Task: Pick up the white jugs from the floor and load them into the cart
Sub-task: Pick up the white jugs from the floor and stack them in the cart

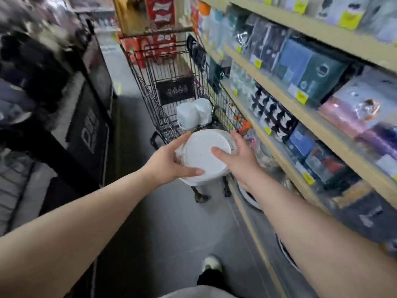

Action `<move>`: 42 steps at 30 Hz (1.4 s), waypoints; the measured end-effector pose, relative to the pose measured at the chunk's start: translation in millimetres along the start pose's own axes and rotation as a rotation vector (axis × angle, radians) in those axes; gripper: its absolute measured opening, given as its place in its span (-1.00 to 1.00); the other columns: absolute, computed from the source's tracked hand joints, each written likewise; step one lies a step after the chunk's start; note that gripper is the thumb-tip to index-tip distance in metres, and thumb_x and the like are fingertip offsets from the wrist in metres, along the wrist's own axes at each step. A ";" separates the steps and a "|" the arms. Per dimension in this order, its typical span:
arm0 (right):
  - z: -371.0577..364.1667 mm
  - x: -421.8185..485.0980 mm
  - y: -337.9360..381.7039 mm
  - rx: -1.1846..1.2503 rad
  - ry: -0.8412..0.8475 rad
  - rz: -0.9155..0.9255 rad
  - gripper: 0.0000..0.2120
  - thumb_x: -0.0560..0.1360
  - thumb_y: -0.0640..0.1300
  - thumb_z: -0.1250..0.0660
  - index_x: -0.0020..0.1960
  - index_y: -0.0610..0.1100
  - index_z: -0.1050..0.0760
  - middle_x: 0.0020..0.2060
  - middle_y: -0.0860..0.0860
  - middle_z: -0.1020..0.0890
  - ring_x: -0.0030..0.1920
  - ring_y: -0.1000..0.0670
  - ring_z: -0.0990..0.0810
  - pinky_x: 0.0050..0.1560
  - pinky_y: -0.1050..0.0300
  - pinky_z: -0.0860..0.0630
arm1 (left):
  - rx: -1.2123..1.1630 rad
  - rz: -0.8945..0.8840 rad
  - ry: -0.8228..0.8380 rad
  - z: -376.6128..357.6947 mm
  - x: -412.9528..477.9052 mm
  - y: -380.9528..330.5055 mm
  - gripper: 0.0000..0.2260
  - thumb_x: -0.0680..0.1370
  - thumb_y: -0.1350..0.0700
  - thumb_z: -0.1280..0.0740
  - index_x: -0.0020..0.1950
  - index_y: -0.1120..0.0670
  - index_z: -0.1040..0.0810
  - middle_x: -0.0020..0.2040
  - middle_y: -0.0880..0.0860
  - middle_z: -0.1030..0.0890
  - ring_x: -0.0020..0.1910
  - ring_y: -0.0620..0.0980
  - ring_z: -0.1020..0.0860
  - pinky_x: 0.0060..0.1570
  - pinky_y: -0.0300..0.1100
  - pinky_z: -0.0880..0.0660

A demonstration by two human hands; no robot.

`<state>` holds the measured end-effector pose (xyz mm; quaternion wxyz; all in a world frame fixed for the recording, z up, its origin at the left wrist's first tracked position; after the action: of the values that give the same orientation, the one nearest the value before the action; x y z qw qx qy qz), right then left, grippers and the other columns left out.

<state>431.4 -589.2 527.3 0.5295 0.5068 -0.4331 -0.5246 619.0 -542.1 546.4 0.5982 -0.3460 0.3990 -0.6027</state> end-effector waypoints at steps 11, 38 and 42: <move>-127.3 185.6 59.2 -0.014 0.259 0.078 -0.16 0.35 -0.07 -0.56 0.52 0.04 -0.22 0.46 0.07 -0.33 0.41 0.02 -0.35 0.34 -0.05 -0.44 | -0.066 0.095 -0.294 133.6 117.2 33.7 -0.08 0.24 0.07 -0.65 0.49 -0.25 -0.27 0.30 -0.12 -0.49 0.20 -0.12 -0.51 0.19 -0.30 -0.46; -214.8 518.8 -14.0 0.042 -0.226 -0.296 -0.06 0.19 0.13 -0.60 0.48 0.16 -0.25 0.41 0.08 -0.39 0.34 -0.06 -0.42 0.28 -0.19 -0.48 | 0.233 0.058 0.402 241.8 551.0 136.6 -0.20 0.34 0.00 -0.58 0.45 -0.33 -0.25 0.06 -0.20 -0.53 -0.04 -0.30 -0.51 0.07 -0.25 -0.45; -218.6 544.4 -39.8 0.060 -0.253 -0.423 -0.12 0.29 0.04 -0.59 0.50 0.14 -0.23 0.43 0.08 -0.35 0.34 -0.05 -0.38 0.28 -0.11 -0.47 | 0.257 0.151 0.528 233.4 591.6 165.7 -0.18 0.35 0.03 -0.58 0.46 -0.37 -0.22 0.13 -0.16 -0.52 0.08 -0.10 -0.52 0.15 -0.11 -0.50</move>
<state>683.7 -1110.1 423.7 0.3344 0.5317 -0.3956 -0.6701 874.9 -1142.0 465.6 0.5559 -0.0684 0.4858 -0.6710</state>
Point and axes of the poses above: each hand's wrist, its own x-axis towards the middle knuckle, its own z-axis out of the back of the hand, y = z × x, the point moved 10 cm from there along x, towards the middle knuckle
